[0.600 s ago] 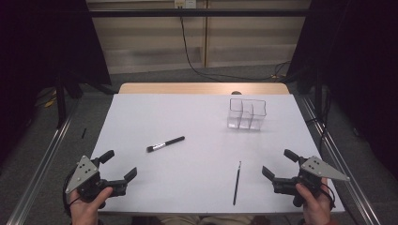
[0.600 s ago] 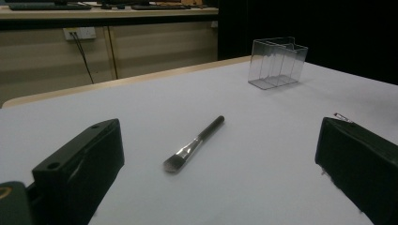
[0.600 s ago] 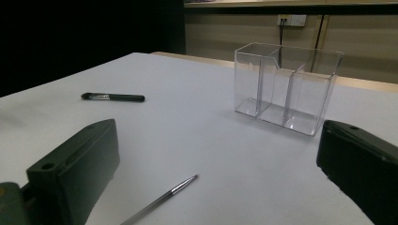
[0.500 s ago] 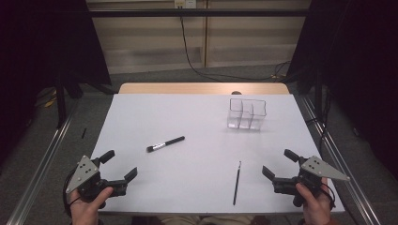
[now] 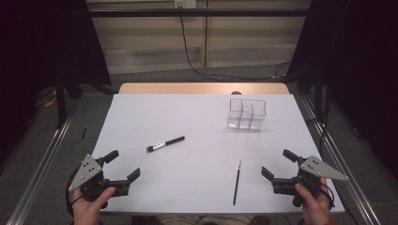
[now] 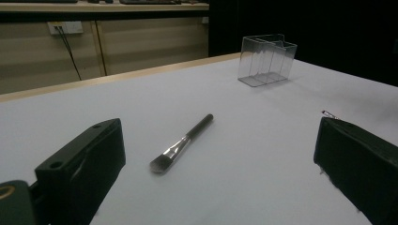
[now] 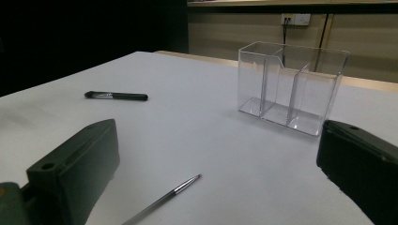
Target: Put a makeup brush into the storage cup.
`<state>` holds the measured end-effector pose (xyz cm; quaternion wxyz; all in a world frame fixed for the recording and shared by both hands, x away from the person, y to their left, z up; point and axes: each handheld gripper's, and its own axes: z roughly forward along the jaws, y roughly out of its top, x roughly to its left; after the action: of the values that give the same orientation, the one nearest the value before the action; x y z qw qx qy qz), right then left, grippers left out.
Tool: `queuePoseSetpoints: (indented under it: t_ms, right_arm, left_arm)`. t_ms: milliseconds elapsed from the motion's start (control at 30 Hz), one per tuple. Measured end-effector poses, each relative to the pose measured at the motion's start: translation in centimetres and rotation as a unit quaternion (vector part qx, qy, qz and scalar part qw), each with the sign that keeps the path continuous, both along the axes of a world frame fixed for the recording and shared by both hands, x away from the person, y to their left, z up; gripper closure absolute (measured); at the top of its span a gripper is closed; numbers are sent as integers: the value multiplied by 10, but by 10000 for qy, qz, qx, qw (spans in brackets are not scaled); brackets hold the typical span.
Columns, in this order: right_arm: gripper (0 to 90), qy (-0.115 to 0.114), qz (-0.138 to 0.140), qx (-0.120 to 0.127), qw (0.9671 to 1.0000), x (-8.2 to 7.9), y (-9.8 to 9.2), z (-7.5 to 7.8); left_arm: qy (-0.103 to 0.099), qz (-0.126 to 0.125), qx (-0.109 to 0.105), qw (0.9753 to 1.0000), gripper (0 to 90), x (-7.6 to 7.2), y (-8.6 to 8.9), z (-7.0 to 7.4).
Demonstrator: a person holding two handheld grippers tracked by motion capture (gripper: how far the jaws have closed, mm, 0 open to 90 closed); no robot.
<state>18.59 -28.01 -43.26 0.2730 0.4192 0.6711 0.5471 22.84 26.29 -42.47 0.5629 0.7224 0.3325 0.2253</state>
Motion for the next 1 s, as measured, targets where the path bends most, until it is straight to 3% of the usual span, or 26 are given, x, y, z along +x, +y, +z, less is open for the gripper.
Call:
queuePoseSetpoints:
  t_ms: [133,300,433,1000]
  right_arm:
    - [0,5,19,2,10000,0,0,0]
    - [0,14,32,-4,10000,0,3,0]
    - [0,10,46,-17,10000,1,4,0]
    - [0,5,69,41,10000,1,4,0]
  left_arm:
    - [66,38,69,9999,24,3,-4,1]
    - [28,-100,199,9997,27,7,-9,7]
    - [-4,-138,100,9999,27,12,-11,10]
    - [-182,-272,23,9995,27,38,-34,23]
